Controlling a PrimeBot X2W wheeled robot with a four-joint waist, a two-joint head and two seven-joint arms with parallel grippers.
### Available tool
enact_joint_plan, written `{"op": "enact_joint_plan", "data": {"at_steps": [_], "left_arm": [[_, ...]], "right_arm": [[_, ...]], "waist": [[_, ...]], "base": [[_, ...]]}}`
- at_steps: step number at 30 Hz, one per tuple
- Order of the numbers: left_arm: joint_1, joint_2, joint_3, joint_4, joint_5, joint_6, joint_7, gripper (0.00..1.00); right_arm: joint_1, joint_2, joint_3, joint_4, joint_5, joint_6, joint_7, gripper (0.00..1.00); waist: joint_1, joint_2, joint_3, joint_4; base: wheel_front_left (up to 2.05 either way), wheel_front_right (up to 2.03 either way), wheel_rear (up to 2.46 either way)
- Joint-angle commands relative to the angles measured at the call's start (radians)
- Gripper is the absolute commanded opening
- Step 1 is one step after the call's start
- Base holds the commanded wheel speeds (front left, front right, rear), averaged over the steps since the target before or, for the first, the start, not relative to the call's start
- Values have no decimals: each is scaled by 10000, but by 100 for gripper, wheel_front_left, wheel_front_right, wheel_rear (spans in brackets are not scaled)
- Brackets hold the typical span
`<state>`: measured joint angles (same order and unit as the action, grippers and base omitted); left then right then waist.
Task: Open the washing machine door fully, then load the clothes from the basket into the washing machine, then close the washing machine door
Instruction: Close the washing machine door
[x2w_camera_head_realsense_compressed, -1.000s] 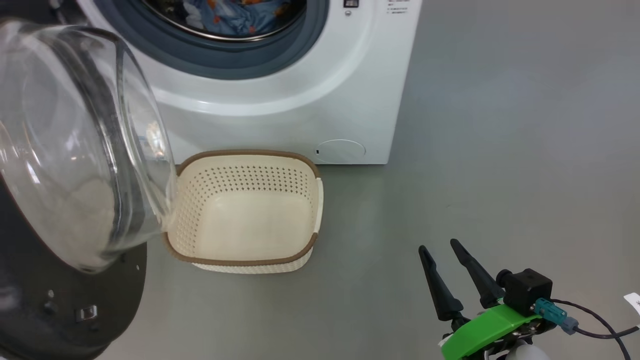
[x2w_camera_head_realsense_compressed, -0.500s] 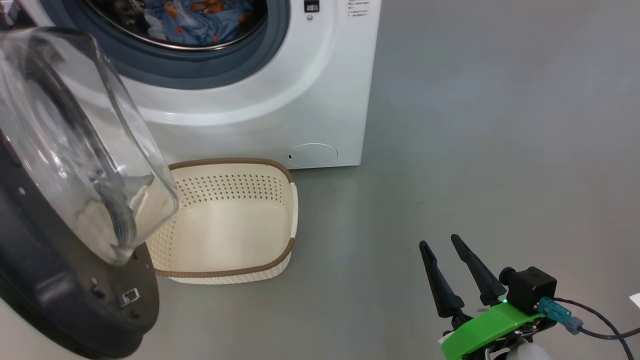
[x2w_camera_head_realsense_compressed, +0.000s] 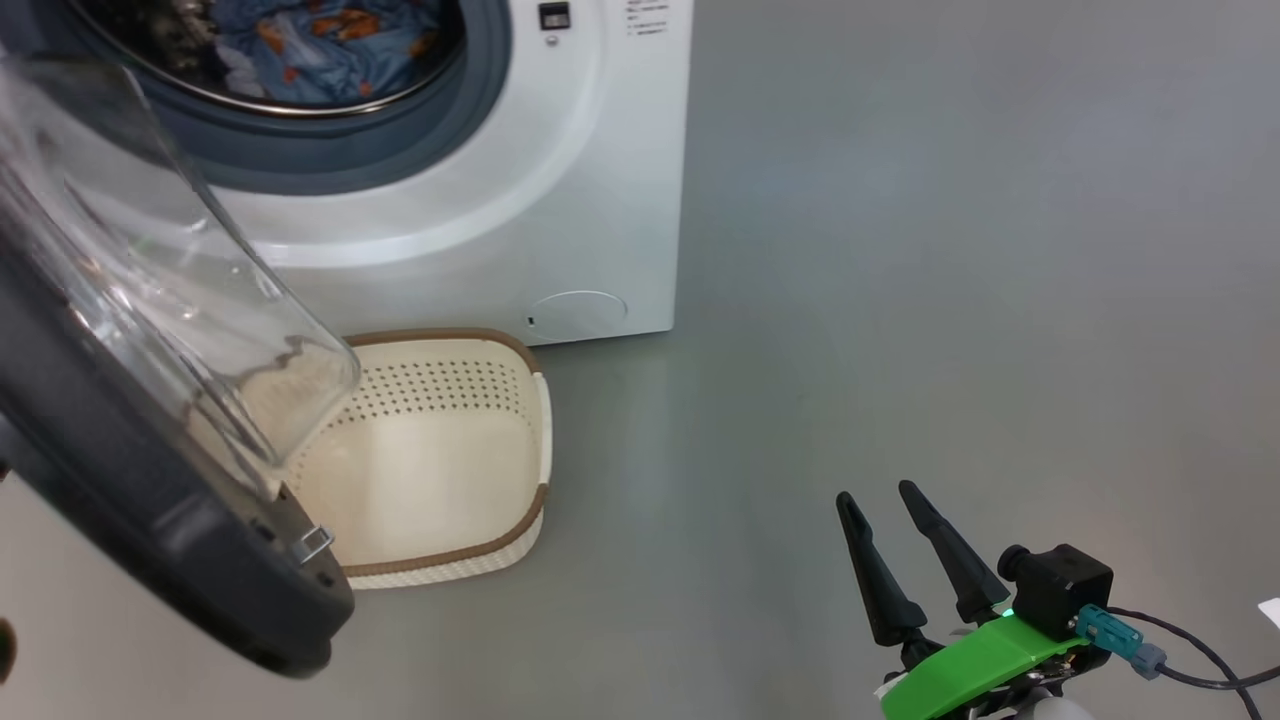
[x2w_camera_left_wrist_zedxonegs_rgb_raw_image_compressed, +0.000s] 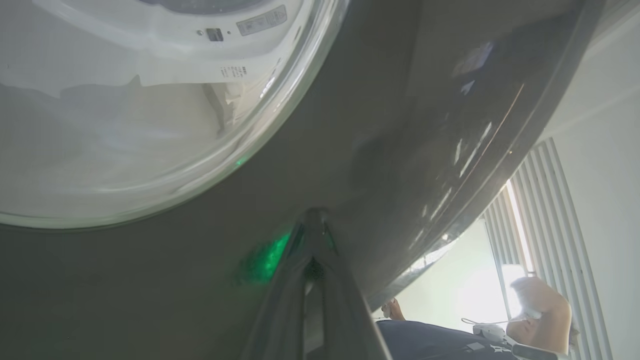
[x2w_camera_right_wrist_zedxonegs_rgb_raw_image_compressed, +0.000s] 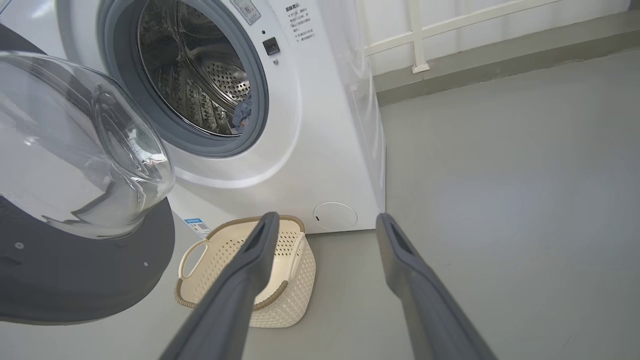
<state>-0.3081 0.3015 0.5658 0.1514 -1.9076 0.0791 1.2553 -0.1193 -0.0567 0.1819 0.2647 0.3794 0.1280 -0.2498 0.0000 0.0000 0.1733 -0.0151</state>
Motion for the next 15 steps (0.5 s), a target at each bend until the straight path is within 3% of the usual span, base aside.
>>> {"op": "enact_joint_plan", "data": {"at_steps": [1, 15], "left_arm": [[-396, 394, 185, -329, 47, 45, -2, 0], [-1015, -517, -109, -70, 459, -670, -847, 0]], "right_arm": [[-77, 65, 277, -271, 49, 27, -120, 100], [46, 65, 298, -397, 75, 27, -120, 100]], "waist": [[0, 0, 45, -120], [0, 0, 274, -652]], "base": [[0, 0, 0], [0, 0, 0]]}}
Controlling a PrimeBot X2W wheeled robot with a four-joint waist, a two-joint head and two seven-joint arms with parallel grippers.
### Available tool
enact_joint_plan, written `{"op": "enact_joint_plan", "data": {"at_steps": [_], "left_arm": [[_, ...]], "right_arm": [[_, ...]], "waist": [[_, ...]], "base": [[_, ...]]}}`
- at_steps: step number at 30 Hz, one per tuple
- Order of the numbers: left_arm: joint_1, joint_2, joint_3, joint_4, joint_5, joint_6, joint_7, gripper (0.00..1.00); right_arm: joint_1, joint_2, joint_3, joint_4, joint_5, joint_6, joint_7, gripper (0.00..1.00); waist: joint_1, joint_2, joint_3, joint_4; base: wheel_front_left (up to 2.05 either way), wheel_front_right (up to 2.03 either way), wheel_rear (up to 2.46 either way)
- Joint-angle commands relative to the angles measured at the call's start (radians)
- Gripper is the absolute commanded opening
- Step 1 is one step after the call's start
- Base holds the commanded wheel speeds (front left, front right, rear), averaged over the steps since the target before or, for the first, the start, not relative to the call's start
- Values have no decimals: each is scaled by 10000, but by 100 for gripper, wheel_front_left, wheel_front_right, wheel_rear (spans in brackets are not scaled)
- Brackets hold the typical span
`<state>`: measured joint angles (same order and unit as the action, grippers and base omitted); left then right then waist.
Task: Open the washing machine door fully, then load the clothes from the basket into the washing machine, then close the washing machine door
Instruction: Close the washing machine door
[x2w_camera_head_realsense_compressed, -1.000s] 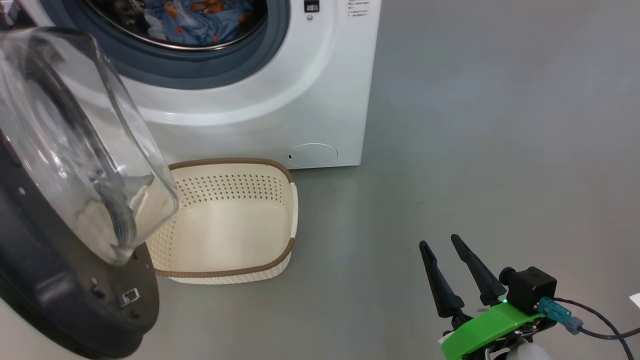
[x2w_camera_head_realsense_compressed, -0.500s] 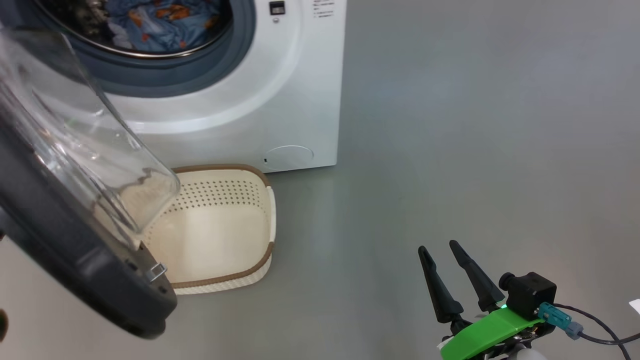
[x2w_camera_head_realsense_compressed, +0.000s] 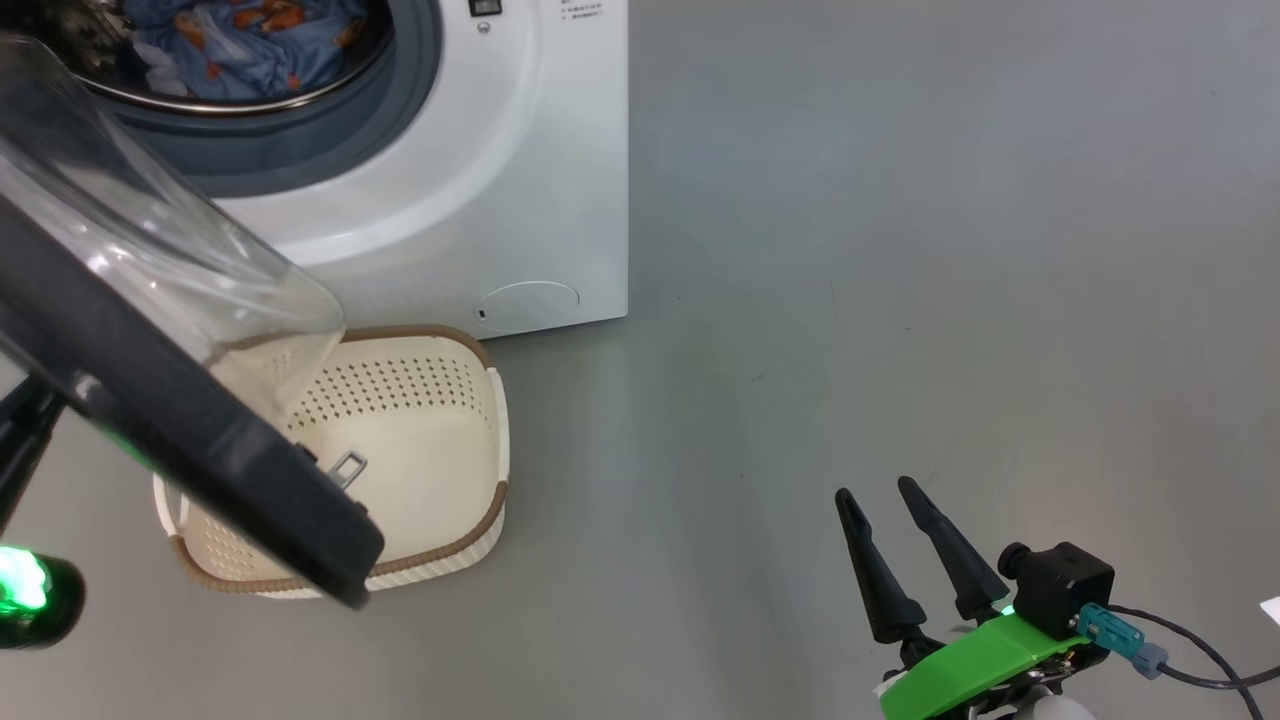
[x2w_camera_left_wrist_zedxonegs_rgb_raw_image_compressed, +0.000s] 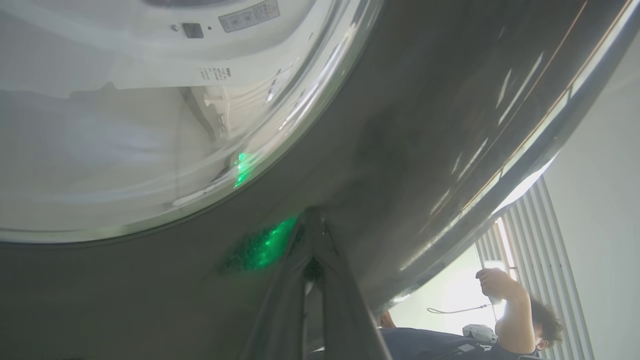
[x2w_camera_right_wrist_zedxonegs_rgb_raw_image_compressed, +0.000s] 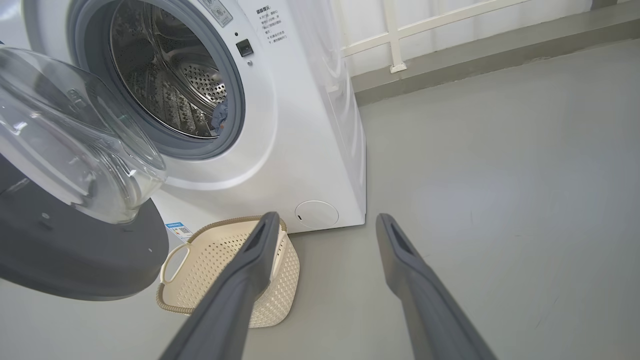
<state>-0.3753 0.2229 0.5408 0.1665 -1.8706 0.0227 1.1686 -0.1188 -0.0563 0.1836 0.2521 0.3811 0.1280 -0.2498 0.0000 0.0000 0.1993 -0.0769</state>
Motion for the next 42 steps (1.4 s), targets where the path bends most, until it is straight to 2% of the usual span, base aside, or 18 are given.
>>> {"op": "enact_joint_plan", "data": {"at_steps": [1, 14, 21, 33, 42], "left_arm": [[-435, 88, 90, -221, 92, -193, -72, 0], [-1446, -774, -246, 243, 527, -989, -961, 0], [-2113, -1034, -303, 817, 878, -1361, -1511, 0], [-2688, -1016, -40, 1179, 1395, -1526, -2026, 0], [-3050, -1153, 184, 1157, 1868, -1532, -2463, 0]], "right_arm": [[42, 61, 289, -274, 47, 27, -120, 100], [-3, 61, 315, -308, -15, 27, -120, 100], [-10, 61, 273, -387, -49, 27, -120, 100], [63, 61, 251, -613, 83, 27, -120, 100], [100, 61, 256, -669, 172, 27, -120, 100]], "waist": [[0, 0, 13, -61], [0, 0, 338, -290], [0, 0, 517, -493], [0, 0, 790, -1178], [0, 0, 860, -1319]], "base": [[0, 0, 0], [0, 0, 0], [0, 0, 0], [0, 0, 0], [0, 0, 0]]}}
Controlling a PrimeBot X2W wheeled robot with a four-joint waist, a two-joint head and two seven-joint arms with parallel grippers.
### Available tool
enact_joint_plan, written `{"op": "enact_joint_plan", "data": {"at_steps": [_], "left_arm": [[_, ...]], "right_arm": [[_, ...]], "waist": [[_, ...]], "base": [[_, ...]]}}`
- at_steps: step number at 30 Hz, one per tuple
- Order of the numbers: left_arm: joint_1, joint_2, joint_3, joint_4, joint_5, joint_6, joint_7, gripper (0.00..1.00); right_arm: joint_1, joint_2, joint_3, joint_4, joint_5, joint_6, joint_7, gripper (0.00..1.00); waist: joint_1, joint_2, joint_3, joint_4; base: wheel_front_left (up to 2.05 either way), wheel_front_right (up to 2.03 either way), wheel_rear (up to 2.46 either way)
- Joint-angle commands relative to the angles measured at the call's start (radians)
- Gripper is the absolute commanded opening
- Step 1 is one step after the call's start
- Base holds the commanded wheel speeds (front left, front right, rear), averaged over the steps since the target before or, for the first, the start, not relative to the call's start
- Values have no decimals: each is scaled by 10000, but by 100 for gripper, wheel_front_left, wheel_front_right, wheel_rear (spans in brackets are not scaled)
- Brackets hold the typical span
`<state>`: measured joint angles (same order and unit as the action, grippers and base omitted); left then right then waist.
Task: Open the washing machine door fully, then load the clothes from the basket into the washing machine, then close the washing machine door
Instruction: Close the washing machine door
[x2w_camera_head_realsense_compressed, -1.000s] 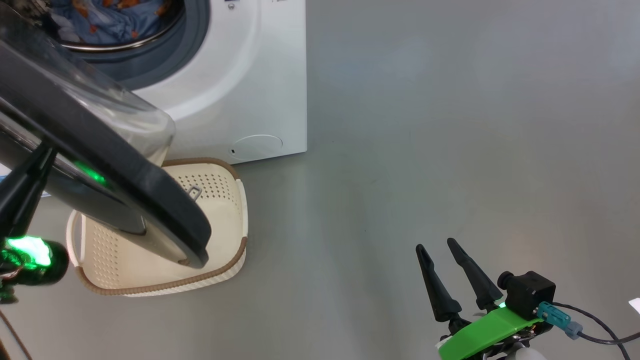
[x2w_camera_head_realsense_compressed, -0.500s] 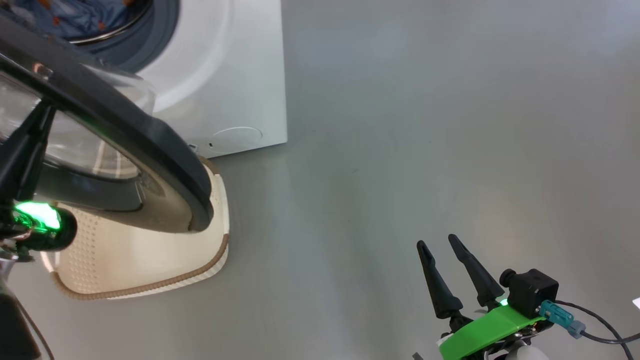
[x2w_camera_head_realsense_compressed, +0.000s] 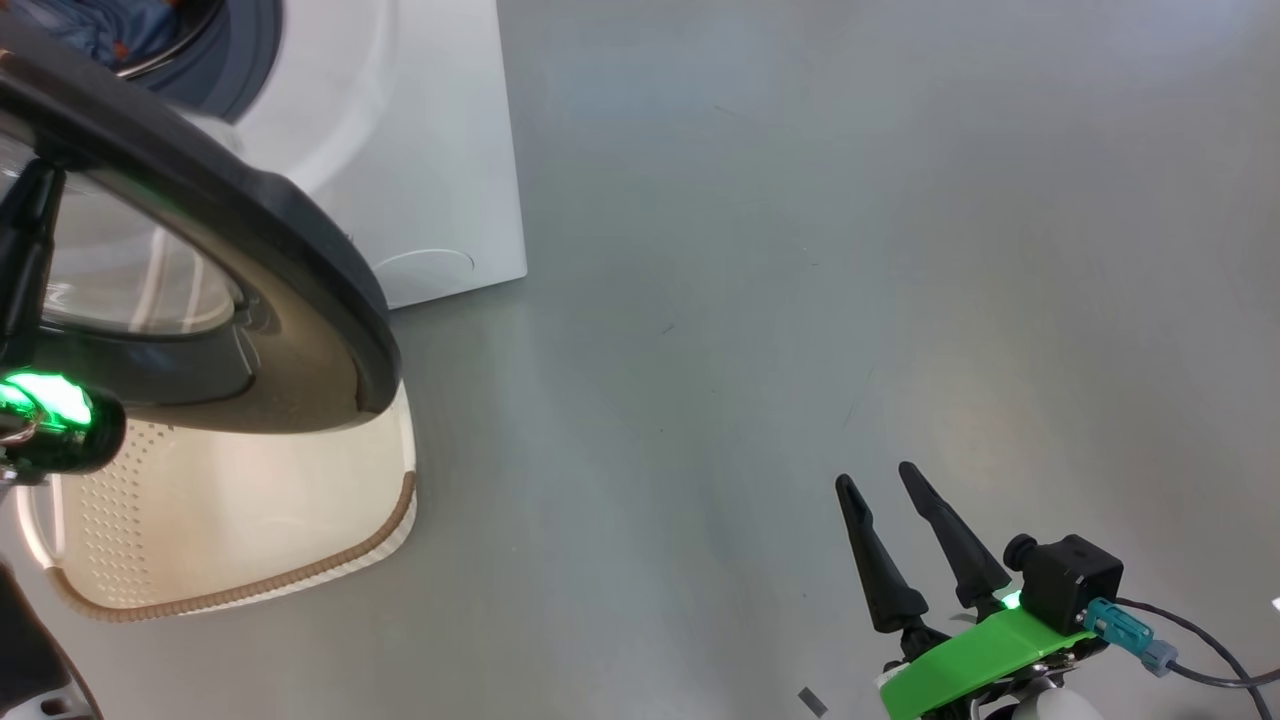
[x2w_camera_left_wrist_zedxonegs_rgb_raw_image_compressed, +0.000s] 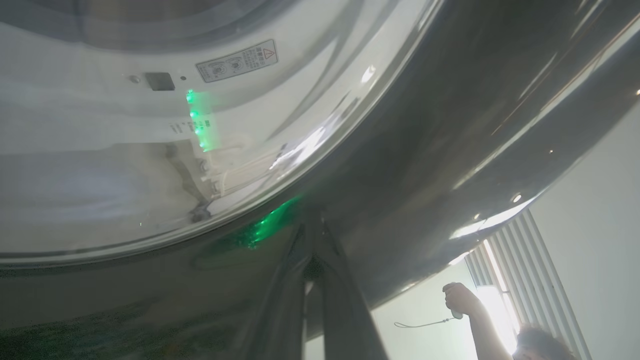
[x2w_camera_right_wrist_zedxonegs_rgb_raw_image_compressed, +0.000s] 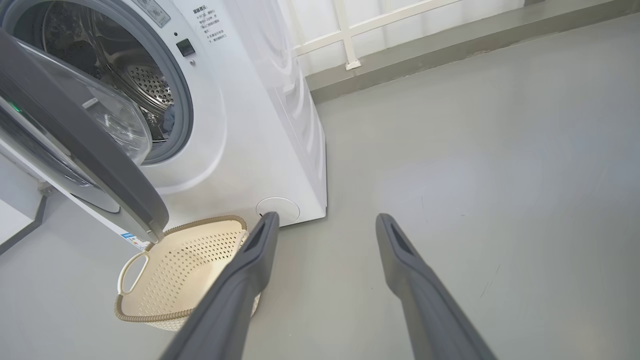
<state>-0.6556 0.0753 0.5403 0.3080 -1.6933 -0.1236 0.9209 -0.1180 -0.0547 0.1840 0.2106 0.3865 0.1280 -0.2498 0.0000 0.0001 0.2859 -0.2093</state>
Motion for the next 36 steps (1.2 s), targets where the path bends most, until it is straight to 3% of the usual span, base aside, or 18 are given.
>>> {"op": "enact_joint_plan", "data": {"at_steps": [1, 24, 36], "left_arm": [[-260, 304, 204, -254, 125, -69, 10, 0], [1178, -193, 823, -537, 783, -70, -833, 0], [2785, -247, 45, -1098, 429, -71, -2295, 0]], "right_arm": [[82, 45, 244, -259, 120, 27, -120, 100], [-15, 45, 68, 69, 7, 27, -120, 100], [134, 45, -8, 291, -60, 27, -120, 100]], "waist": [[0, -1, -14, 17], [0, -1, -915, 1240], [0, -1, -1517, 1833]], "base": [[0, 0, 0], [0, 0, 0], [0, 0, 0]]}}
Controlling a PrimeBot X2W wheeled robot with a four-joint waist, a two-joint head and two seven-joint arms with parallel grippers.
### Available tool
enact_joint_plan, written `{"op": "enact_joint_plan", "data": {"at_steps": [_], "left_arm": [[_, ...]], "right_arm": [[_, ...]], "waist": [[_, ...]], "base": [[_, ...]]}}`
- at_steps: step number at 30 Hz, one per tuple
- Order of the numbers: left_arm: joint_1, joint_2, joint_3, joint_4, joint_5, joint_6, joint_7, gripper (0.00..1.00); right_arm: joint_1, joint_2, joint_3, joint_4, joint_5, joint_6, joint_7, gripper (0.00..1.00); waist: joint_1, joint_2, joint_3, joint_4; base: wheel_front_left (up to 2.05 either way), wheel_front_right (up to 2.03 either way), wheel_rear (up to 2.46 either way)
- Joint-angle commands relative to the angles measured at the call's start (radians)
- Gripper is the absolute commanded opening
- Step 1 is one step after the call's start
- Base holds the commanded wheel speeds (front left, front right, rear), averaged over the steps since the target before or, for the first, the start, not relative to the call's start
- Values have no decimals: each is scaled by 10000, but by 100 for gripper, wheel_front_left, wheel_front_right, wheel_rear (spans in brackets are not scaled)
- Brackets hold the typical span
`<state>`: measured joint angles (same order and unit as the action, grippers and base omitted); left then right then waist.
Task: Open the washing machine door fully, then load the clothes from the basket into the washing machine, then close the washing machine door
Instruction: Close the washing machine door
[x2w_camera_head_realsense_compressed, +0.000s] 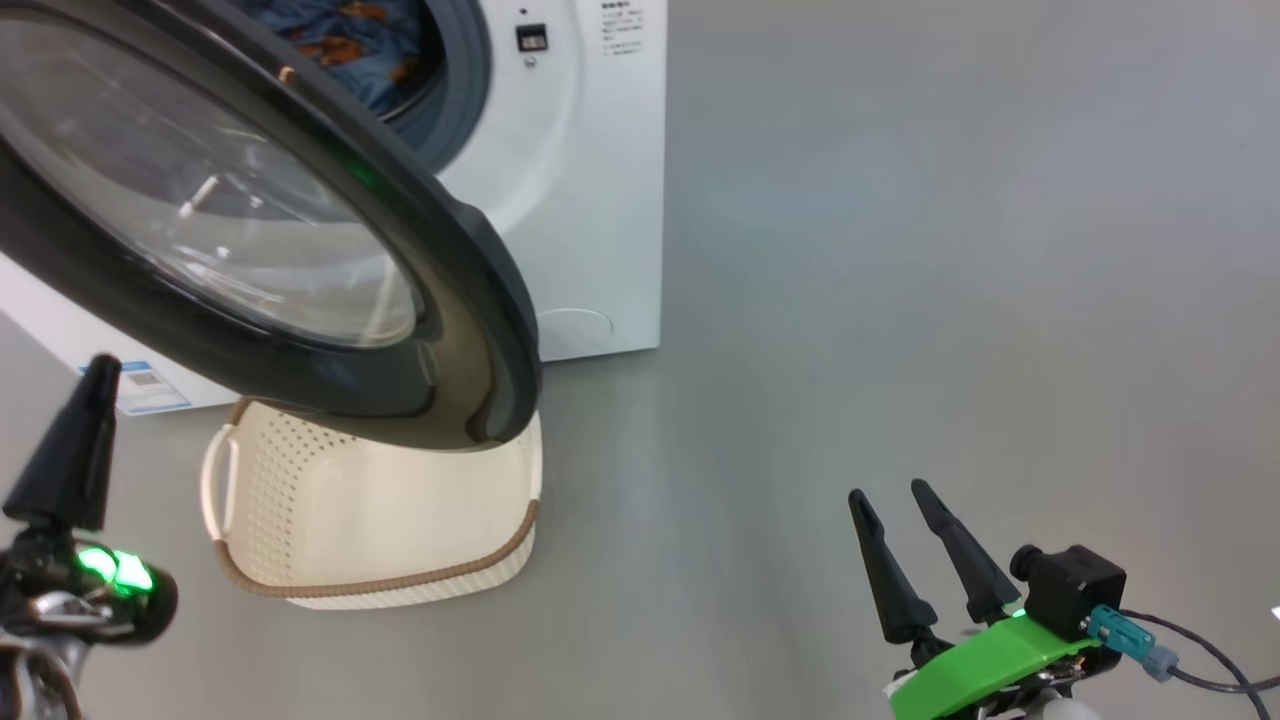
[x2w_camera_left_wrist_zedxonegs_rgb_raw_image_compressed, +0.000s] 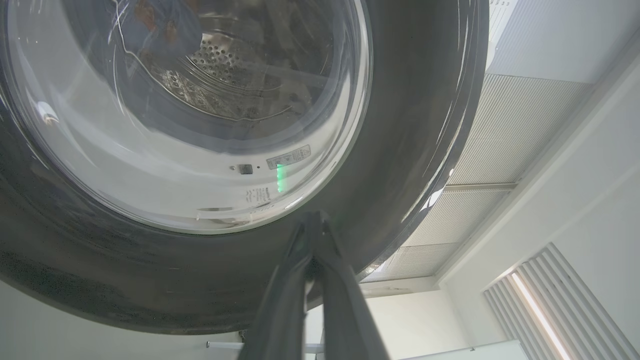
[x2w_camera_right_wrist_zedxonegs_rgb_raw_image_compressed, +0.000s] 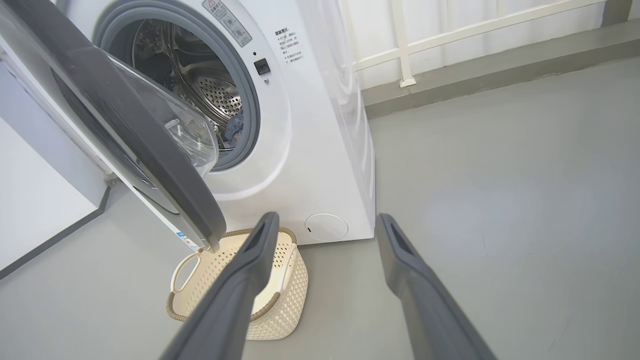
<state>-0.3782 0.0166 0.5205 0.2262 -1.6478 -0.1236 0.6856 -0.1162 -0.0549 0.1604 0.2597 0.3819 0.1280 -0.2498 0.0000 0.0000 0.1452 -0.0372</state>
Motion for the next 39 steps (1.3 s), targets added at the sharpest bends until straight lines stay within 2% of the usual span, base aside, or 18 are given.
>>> {"op": "enact_joint_plan", "data": {"at_steps": [1, 2, 3, 4, 5, 6, 12, 14, 17, 18, 19, 20, 21, 23, 30, 39], "left_arm": [[148, 339, 167, -355, -64, -71, -48, 0], [281, 339, 103, -413, -125, -71, -171, 0], [423, 339, 57, -502, -111, -71, -327, 5], [559, 338, 2, -590, -113, -71, -468, 44], [694, 338, -54, -653, -119, -71, -608, 89], [830, 338, -114, -722, -89, -71, -736, 100], [1498, 338, -377, -1503, 405, -71, -1735, 100], [1740, 337, -539, -1912, 849, -71, -2217, 100], [2302, 430, -1025, -2612, 2211, -71, -3624, 100], [2738, 986, -1959, -2942, 3459, -71, -5291, 100], [3033, 1434, -2779, -2947, 3946, -71, -6460, 100], [3591, 2985, -4929, -2357, 4919, -71, -9284, 100], [3566, 3284, -5291, -2193, 5397, -71, -9448, 100], [3500, 3266, -5139, -2189, 5713, -71, -9460, 100], [3588, 2892, -4462, -2462, 8235, -71, -9471, 100], [4019, 2483, -4169, -2670, 11323, -71, -9472, 100]], "right_arm": [[133, 47, 228, -191, -11, 27, -120, 100], [152, 47, 219, -177, -13, 27, -120, 100], [172, 47, 210, -160, -12, 27, -120, 100], [188, 47, 206, -145, -13, 27, -120, 100], [209, 47, 195, -132, -17, 27, -120, 100], [227, 47, 196, -121, -22, 27, -120, 100], [273, 47, 178, -86, -36, 27, -120, 100], [281, 47, 190, -74, -32, 27, -120, 100], [265, 47, 220, -60, -19, 27, -120, 100], [238, 47, 239, -67, -23, 27, -120, 100], [220, 47, 257, -93, 16, 27, -120, 100], [215, 47, 292, -131, 45, 27, -120, 100], [233, 47, 285, -132, 40, 27, -120, 100], [245, 47, 275, -137, 34, 27, -120, 100], [230, 47, 293, -168, 2, 27, -120, 100], [257, 47, 247, -167, 7, 27, -120, 100]], "waist": [[0, 0, -143, 144], [0, 0, -191, 189], [0, 0, -237, 227], [0, 0, -271, 261], [0, 0, -311, 302], [0, 0, -341, 333], [0, 0, -450, 504], [0, 0, -464, 543], [0, 0, -485, 578], [0, 0, -484, 589], [0, 0, -489, 597], [0, 0, -542, 608], [0, 0, -555, 624], [0, 0, -554, 643], [0, 0, -542, 643], [0, 0, -556, 683]], "base": [[0, 0, 0], [0, 0, 0], [0, 0, 0], [0, 0, 0], [0, 0, 0], [0, 0, 0], [0, 0, 0], [0, 0, 0], [0, 0, 0], [0, 0, 0], [0, 0, 0], [0, 0, 0], [0, 0, 0], [0, 0, 0], [0, 0, 0], [0, 0, 0]]}}
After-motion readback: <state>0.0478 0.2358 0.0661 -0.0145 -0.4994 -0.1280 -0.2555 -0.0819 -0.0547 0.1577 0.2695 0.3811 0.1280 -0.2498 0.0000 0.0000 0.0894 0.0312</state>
